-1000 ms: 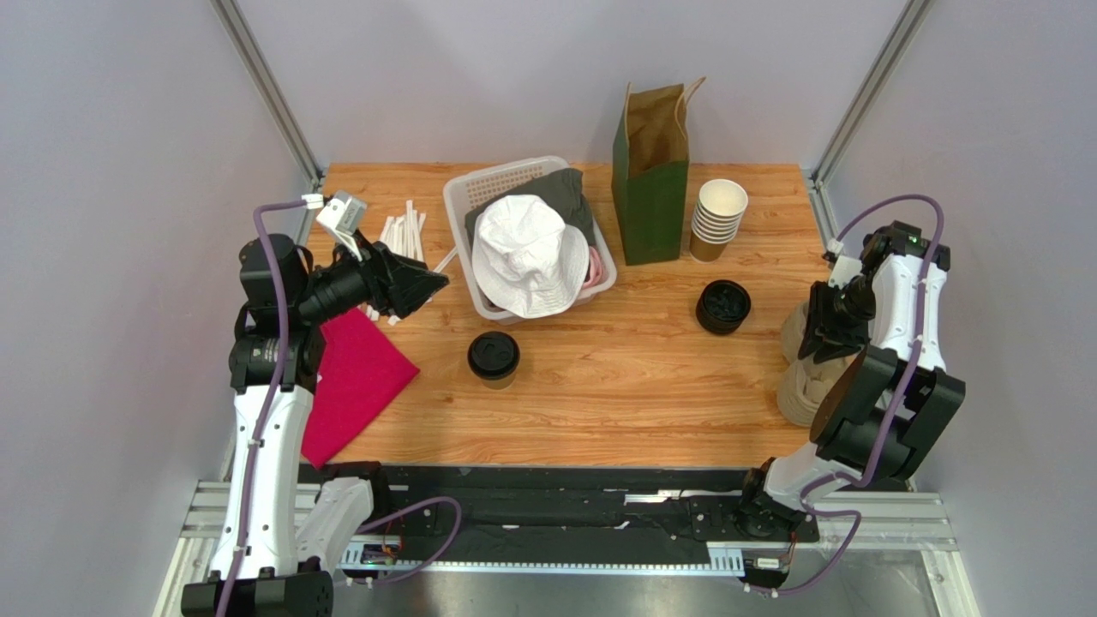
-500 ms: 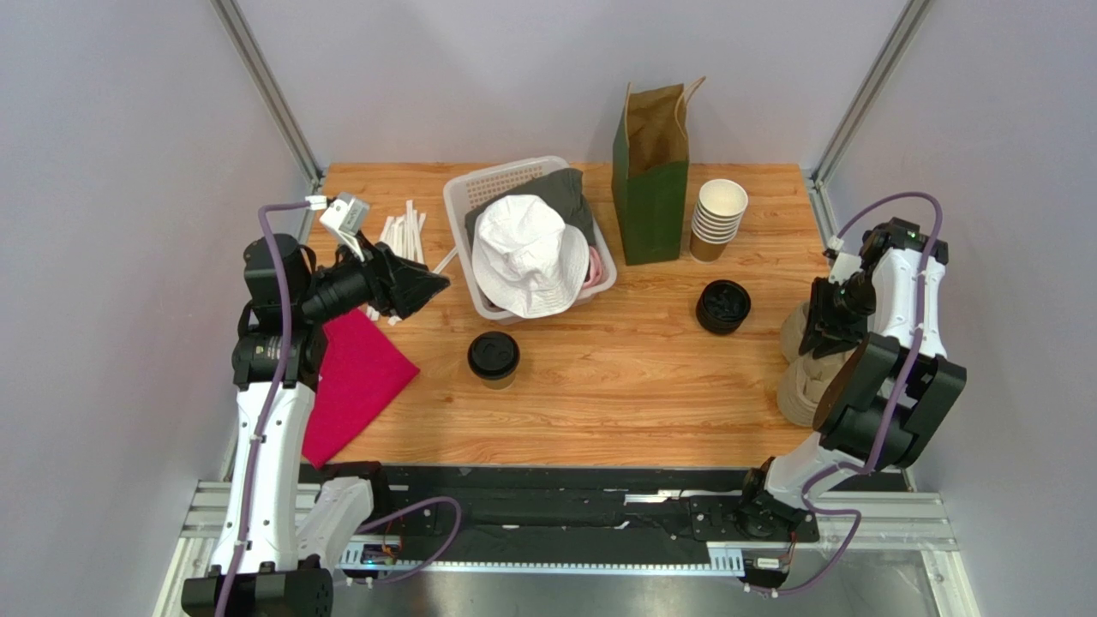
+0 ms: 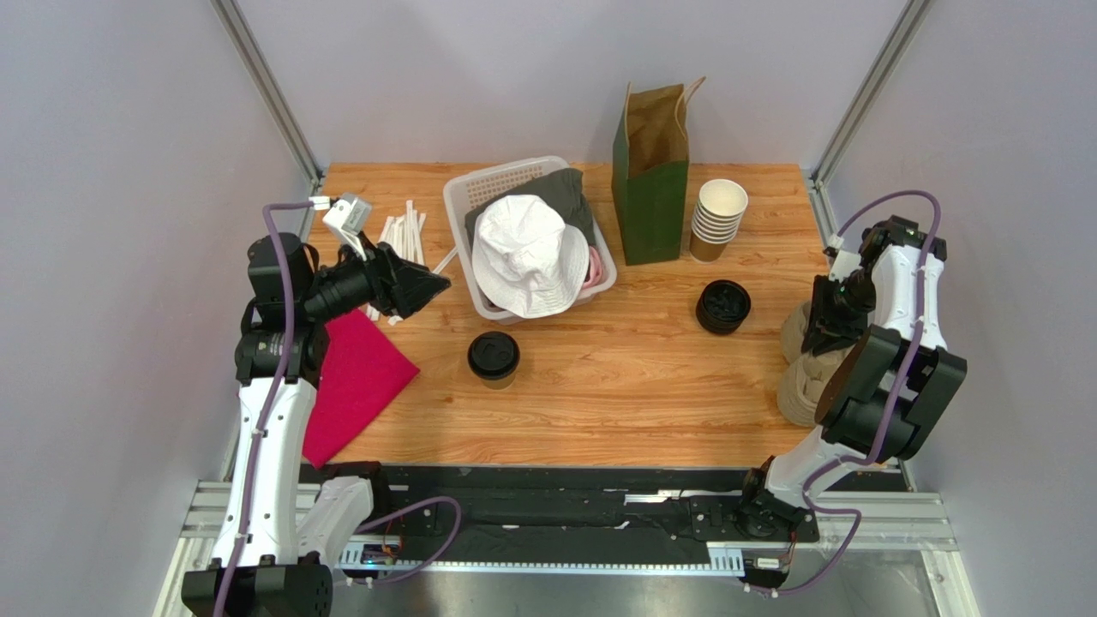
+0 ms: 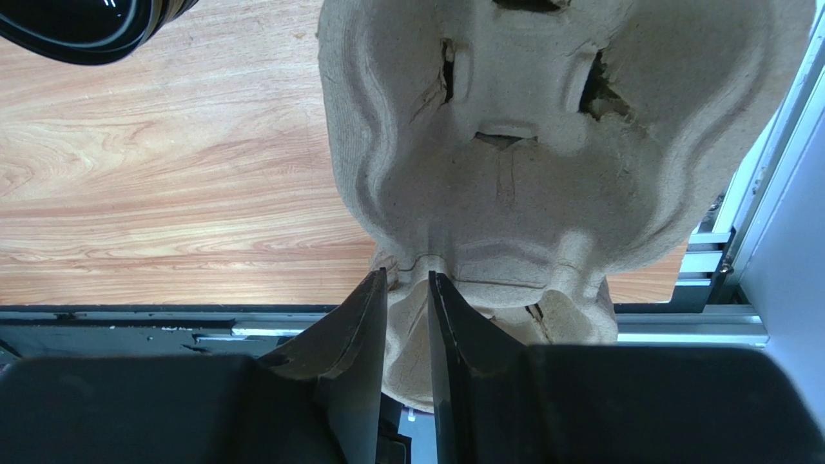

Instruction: Pack the takeout coffee

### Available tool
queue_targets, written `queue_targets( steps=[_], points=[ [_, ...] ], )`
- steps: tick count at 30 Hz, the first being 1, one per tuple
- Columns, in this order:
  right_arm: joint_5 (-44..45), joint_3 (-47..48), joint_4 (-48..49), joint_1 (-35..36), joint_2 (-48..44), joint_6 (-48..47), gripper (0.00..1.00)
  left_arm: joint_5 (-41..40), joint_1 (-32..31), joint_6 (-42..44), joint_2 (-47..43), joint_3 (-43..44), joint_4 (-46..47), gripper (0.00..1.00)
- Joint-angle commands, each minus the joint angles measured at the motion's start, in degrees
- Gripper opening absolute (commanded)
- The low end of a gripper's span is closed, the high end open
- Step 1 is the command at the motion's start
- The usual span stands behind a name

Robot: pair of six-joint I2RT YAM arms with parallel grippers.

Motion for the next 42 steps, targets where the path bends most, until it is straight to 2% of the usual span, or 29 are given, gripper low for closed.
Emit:
queue_targets(
  steps=[1, 12, 15, 17, 18, 30, 39, 42],
  points=[
    [1.3, -0.2, 2.3, -0.1, 0.0, 0.4, 0.25, 0.2, 0.5, 1.1, -0.2, -0.3, 2.0, 0.69],
    [4.9, -2.8, 4.0, 2.7, -1.3, 2.1, 0.22, 0.1, 0.5, 0.9, 0.1, -0.6, 2.2, 0.69],
    [5.3, -2.4, 4.0, 2.7, -1.3, 2.1, 0.13, 0.0, 0.5, 1.4, -0.1, -0.6, 1.9, 0.69],
    [5.6, -1.8, 3.6, 2.6, -1.4, 2.1, 0.01, -0.3, 0.5, 1.5, 0.0, -0.6, 1.7, 0.69],
    [5.5, -1.3, 3.3, 2.7, -1.5, 2.1, 0.0, -0.3, 0.5, 1.7, 0.0, -0.6, 1.5, 0.69],
    [2.8, 2.4, -2.1, 2.6, -6.4, -1.3, 0.0, 0.0, 0.5, 1.4, 0.0, -1.0, 2.2, 0.69],
    [1.8, 2.6, -1.7, 2.6, -3.7, -0.6, 0.0, 0.1, 0.5, 1.0, 0.7, -1.3, 2.7, 0.69],
    [1.5, 2.4, -1.8, 2.7, -3.2, -0.6, 0.12, 0.0, 0.5, 1.0, 0.7, -1.3, 2.5, 0.69]
  ],
)
